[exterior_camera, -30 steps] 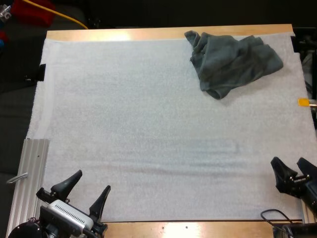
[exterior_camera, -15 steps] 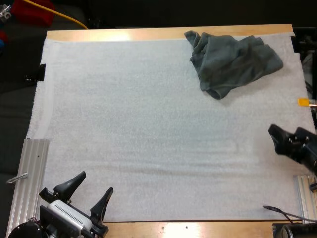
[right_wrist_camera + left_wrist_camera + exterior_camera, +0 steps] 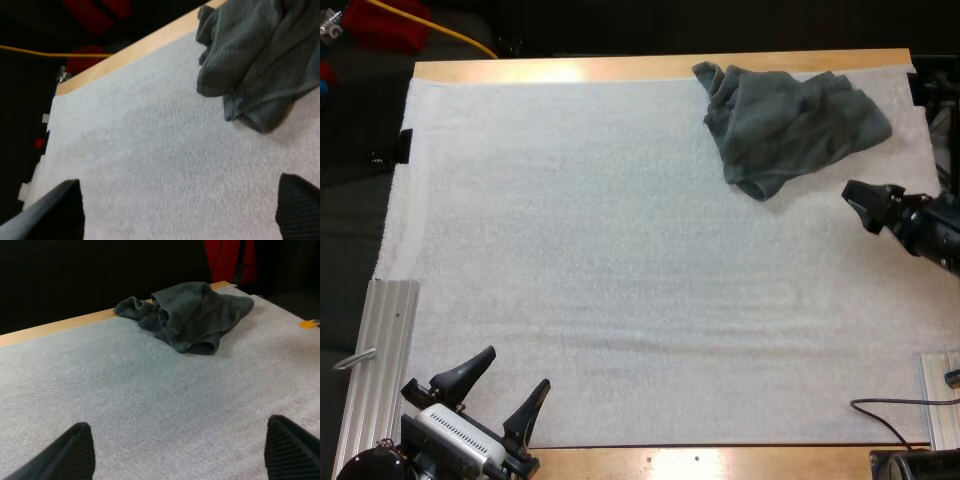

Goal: Pick towel from pile, fold and stack

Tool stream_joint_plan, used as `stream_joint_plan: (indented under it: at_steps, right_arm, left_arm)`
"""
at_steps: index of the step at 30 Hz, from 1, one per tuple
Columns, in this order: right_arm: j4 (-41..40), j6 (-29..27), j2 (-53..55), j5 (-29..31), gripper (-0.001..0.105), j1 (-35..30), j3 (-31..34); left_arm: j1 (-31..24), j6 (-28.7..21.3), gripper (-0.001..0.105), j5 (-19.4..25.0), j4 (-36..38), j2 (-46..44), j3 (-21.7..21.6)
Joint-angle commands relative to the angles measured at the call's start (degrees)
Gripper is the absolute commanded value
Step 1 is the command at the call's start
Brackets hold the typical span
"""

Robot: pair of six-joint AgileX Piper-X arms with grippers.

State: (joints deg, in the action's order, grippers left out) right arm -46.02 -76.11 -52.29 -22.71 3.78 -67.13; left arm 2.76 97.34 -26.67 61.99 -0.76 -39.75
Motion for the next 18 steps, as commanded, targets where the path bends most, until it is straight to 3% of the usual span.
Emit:
stream_joint_plan:
  at_steps: [1, 9, 13, 18]
  right_arm:
    - [0.4, 0.4, -0.7, -0.7, 0.075, -0.1, -1.0]
    - [0.9, 1.5, -6.2, -0.8, 0.075, 0.0, -2.9]
    - [2.6, 1.8, -8.3, -0.6, 0.075, 2.4, -2.9]
    - [5.4, 4.0, -11.8, 4.0, 0.075, 7.7, -2.9]
  left_arm:
    - [0.2, 0.6, 0.068, -0.6, -1.1, -8.0, -0.3]
    - [0.2, 0.6, 0.068, -0.6, -1.1, -8.0, -0.3]
    - [0.2, 0.6, 0.068, -0.6, -1.1, -8.0, -0.3]
    - [0.2, 0.6, 0.068, -0.6, -1.1, -8.0, -0.3]
